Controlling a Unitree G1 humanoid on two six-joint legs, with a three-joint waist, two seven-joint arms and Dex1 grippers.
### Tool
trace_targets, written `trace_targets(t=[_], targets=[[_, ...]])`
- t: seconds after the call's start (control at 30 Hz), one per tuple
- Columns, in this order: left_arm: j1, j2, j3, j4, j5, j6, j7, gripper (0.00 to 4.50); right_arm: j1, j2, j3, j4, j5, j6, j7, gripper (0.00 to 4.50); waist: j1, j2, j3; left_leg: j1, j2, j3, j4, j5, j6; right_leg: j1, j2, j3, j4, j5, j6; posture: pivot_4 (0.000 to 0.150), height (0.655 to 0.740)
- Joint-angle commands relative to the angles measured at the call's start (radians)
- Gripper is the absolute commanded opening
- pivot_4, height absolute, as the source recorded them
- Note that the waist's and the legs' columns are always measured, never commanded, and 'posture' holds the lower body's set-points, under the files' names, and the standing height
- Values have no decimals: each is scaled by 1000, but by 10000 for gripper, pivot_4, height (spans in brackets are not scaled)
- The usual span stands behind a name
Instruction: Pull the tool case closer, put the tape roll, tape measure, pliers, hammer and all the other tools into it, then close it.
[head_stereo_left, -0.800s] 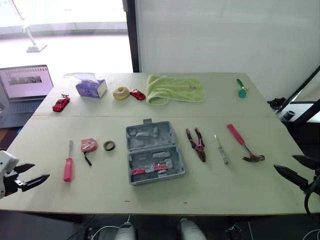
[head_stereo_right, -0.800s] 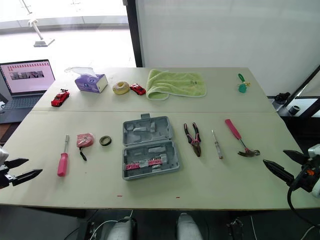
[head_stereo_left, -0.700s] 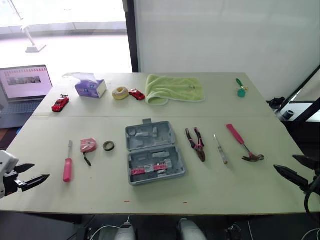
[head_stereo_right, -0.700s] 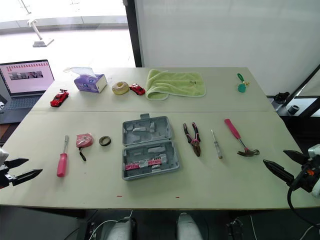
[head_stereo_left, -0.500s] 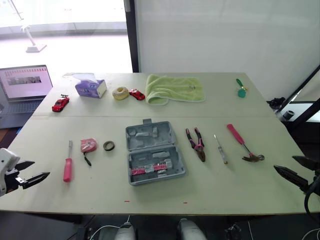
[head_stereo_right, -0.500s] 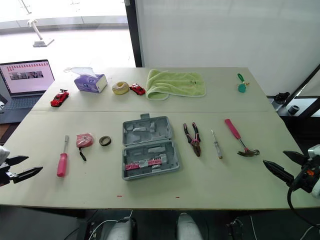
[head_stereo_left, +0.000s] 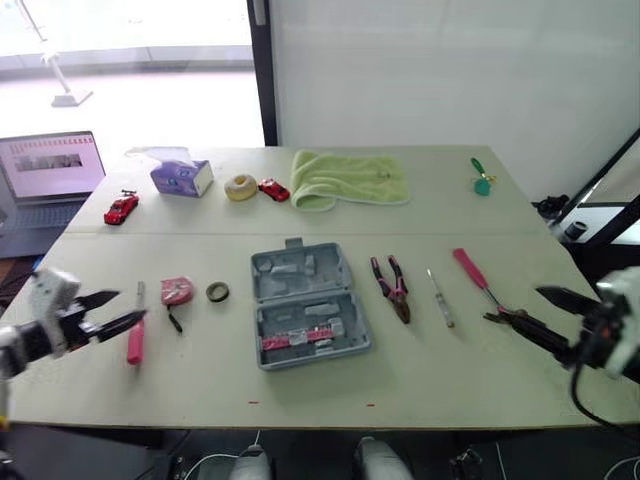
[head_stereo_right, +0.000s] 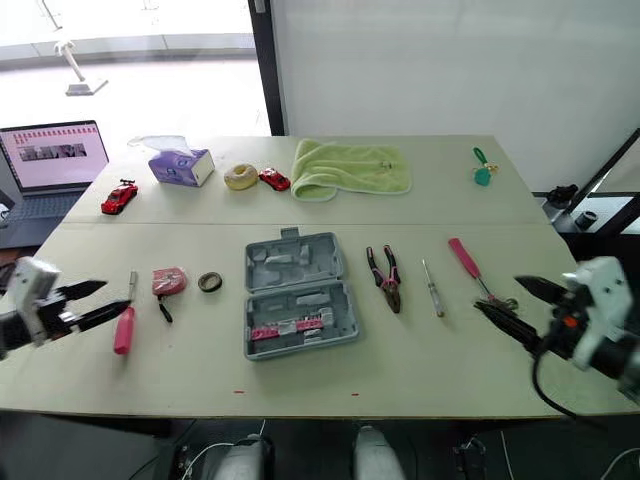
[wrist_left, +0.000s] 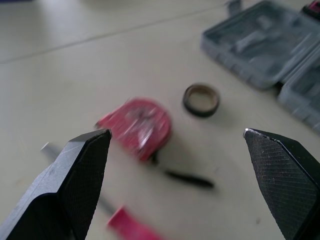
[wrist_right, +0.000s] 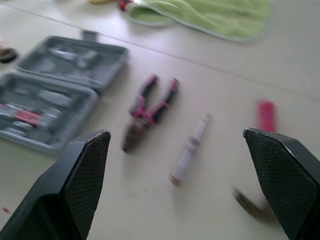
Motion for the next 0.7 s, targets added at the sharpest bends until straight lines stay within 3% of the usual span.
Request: trace_targets(t=[0.03, 0.13, 0.27, 0.43, 0.7], targets=[[20, -32, -65, -108, 8, 47, 18, 35309, -129, 13, 181, -5, -70, 37, -82, 36022, -2, 0, 0, -1, 0, 0, 0, 0, 0, -1, 0, 0, 0, 0, 0, 1500, 7400], [-15, -59, -181, -140, 73, 38, 8, 21054, -310, 56, 350, 76, -129, 30, -83, 21649, -4, 0, 0, -1, 0, 0, 0, -1, 1, -2, 0, 0, 0, 0, 0, 1500, 7400], [-117, -97, -327, -113, 193, 17, 34, 0, -548, 96, 659, 282, -336, -5, -25, 580, 5, 0, 0, -1, 0, 0, 1, 0, 1, -1, 0, 0, 1, 0, 0, 1500, 7400], [-178, -81, -441, -49, 341, -139, 39, 0, -736, 128, 914, 511, -530, -73, 91, 580, 6, 1, 0, -4, -1, 0, 1, -1, 1, -5, 0, 0, 1, 0, 0, 1500, 7400], [-249, -98, -498, 68, 449, -237, 91, 0, -907, 234, 1042, 873, -738, -281, 164, 580, 4, 1, 1, -3, -1, 0, 1, -1, 1, -6, 0, 0, 5, 0, 0, 1500, 7400]])
